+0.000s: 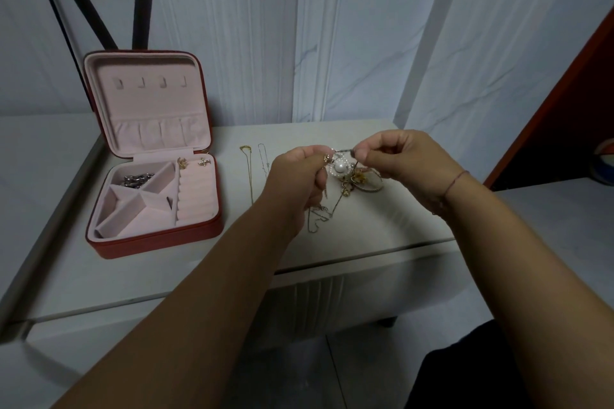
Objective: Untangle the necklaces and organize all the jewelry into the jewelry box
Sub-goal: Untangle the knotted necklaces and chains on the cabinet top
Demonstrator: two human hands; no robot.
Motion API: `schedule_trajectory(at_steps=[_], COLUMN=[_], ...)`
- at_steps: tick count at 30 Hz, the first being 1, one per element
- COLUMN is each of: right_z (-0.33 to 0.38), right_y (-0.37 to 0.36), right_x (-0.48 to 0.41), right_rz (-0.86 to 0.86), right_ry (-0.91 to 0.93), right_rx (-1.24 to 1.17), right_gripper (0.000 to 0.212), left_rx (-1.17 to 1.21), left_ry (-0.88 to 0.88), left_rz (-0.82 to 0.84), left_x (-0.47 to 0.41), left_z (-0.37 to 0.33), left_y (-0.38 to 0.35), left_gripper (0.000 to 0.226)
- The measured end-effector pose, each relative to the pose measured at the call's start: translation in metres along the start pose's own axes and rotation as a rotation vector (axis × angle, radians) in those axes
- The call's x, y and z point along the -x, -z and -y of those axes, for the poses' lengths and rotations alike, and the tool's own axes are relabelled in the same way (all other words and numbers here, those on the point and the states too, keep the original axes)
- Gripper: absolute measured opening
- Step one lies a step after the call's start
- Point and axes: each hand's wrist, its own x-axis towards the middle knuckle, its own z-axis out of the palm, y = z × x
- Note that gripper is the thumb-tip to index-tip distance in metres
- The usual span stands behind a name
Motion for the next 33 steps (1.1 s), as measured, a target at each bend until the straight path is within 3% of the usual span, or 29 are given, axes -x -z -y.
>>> schedule_trajectory(at_steps=[4,9,11,15,19,24,29,33], right_z=[0.001,0.005,0.006,0.004,0.001,0.000,-0.004,-0.005], right_y=[0.000,-0.001,0.000,0.003,0.007,0.008,0.011,0.012], right_x=[0.000,-0.001,0.000,0.000,0.000,0.000,-0.001,-0.002], right_rz=[-0.009,0.000,-0.004,0.007,0.074,0.052,-0.006,0.004], right_ry=[-0.034,-0.088,-0.109,-0.129,-0.157,-0.168,-0.166,-0.171], right_rx=[-0.080,-0.179,-0.192,-0.176,-0.161,-0.166,-0.147,-0.157], right_gripper=[0.008,0.037,0.038,0.027,0.017,0.012,0.005,0.012], left_rx=[-0.074,-0.160,-0.194,-0.137,-0.038,-0.078,-0.107,0.120], left_ry=[0.066,0.160,0.148,0.140,0.177,0.149,0.113,0.155], left_rz=[0.109,0.382,0.433,0.325,0.182,0.063,-0.105,-0.100], left_x=[0.000,0.003,0.006,0.006,-0.001,-0.003,-0.008,-0.007], left_z=[-0.001,-0.004,-0.006,-0.009,-0.008,-0.002,-0.004,-0.007], left_y=[0.002,0.003,0.001,-0.003,0.001,0.005,0.009,0.008], left_gripper=[0.010,0.009,0.028,0.060,0.066,0.076,0.068,0.050])
